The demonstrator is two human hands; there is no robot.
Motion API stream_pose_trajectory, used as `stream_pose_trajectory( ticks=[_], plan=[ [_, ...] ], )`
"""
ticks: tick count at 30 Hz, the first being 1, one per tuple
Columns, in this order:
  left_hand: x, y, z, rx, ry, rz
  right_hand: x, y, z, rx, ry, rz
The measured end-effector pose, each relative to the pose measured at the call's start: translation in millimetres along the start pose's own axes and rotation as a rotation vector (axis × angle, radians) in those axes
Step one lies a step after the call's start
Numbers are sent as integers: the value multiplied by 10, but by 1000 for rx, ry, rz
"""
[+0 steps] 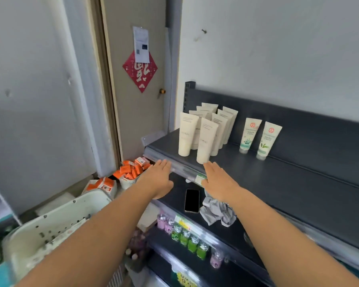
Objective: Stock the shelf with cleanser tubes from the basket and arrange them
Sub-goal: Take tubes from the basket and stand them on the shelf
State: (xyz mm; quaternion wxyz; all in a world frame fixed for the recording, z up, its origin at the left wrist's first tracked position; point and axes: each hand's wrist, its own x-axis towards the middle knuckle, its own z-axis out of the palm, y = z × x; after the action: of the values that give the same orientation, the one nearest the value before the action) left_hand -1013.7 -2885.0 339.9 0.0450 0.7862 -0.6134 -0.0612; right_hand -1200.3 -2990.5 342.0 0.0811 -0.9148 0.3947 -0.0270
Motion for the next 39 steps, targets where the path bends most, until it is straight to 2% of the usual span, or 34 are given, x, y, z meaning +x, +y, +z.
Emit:
stream_pose_trajectory(
  ticks=[4, 13, 19, 30, 39],
  plan=[
    [-375, -621, -52, -14, 48, -87, 150, -675, 159, 1, -21, -65],
    [-1154, -2135, 8, 31, 29, -232, 554, -2164, 581, 4, -32, -236],
    [-1504, -2747, 193, 27, -3, -321, 762, -2870, 949, -4, -79, -316],
    [-1427, -3497, 722, -116, -66, -507, 1474, -3412, 1621, 26, -239, -465],
    [-1227, -3801, 1369, -268, -133, -768, 2115, -3510, 2245, 5, -443, -564]
  ],
)
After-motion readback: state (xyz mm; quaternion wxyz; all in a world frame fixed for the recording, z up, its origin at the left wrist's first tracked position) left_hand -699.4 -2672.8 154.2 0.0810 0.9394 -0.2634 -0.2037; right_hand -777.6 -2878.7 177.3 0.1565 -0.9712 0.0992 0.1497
